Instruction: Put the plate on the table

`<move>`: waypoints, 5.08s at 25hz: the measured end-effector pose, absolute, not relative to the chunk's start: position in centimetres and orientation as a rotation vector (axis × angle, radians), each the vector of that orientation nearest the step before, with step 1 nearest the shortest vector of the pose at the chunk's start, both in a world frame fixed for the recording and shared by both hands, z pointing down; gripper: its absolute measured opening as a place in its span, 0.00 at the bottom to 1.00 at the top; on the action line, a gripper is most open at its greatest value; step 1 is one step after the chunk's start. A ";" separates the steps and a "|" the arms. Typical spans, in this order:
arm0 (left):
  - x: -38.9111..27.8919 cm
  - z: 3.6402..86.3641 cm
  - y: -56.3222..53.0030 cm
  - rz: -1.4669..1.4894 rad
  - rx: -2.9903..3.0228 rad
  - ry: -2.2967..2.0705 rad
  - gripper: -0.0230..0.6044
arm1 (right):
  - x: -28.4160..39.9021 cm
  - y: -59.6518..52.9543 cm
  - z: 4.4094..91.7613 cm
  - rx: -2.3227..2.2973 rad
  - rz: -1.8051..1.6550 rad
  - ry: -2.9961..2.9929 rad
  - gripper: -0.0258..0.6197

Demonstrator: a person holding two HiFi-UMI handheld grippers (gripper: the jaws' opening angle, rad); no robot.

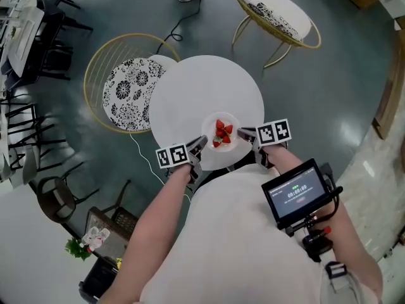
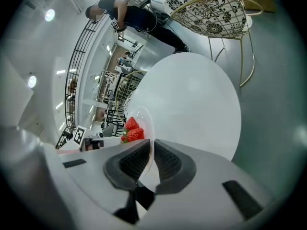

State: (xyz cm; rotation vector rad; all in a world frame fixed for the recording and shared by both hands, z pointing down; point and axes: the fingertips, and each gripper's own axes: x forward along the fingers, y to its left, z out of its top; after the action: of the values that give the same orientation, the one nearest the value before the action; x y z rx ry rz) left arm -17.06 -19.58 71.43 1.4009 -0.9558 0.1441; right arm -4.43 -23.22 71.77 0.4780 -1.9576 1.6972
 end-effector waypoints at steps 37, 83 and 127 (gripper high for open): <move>-11.7 75.9 -33.5 0.563 1.422 -1.079 0.09 | 0.8 -36.3 76.3 0.704 1.486 -2.022 0.08; -14.8 71.3 -27.8 0.664 1.651 -1.360 0.05 | 3.1 -36.0 72.8 0.916 0.964 -2.161 0.05; -5.5 56.9 -9.0 0.081 1.995 -1.461 0.04 | 4.2 -15.6 56.4 0.473 0.767 -2.694 0.05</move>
State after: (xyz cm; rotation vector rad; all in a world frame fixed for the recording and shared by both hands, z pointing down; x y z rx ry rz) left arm -5.52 -9.02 56.86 1.9950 -1.4612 0.0812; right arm 4.20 -15.63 56.37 0.4731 -2.6943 0.7670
